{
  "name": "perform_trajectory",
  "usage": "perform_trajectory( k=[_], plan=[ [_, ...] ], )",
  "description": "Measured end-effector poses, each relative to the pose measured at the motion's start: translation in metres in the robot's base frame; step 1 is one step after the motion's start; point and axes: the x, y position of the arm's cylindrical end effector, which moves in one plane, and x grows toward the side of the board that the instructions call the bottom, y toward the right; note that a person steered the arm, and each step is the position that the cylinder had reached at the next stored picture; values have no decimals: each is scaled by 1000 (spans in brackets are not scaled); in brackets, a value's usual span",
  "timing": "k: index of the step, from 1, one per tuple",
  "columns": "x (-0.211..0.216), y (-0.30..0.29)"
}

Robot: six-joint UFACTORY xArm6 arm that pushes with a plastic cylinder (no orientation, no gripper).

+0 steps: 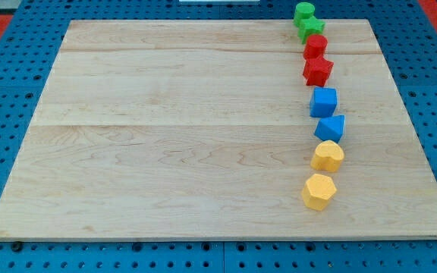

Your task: Push the red star to the center of the board

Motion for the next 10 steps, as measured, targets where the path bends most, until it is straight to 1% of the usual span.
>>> perform_trajectory(
  k=[1,2,3,4,6,7,8,9,10],
  plan=[
    [-9,0],
    [-27,0],
    [-101,-11],
    [-160,-35],
    [-169,-98],
    [-179,-87],
    [-181,-100],
    [-182,-154],
    [-184,-223]
  ],
)
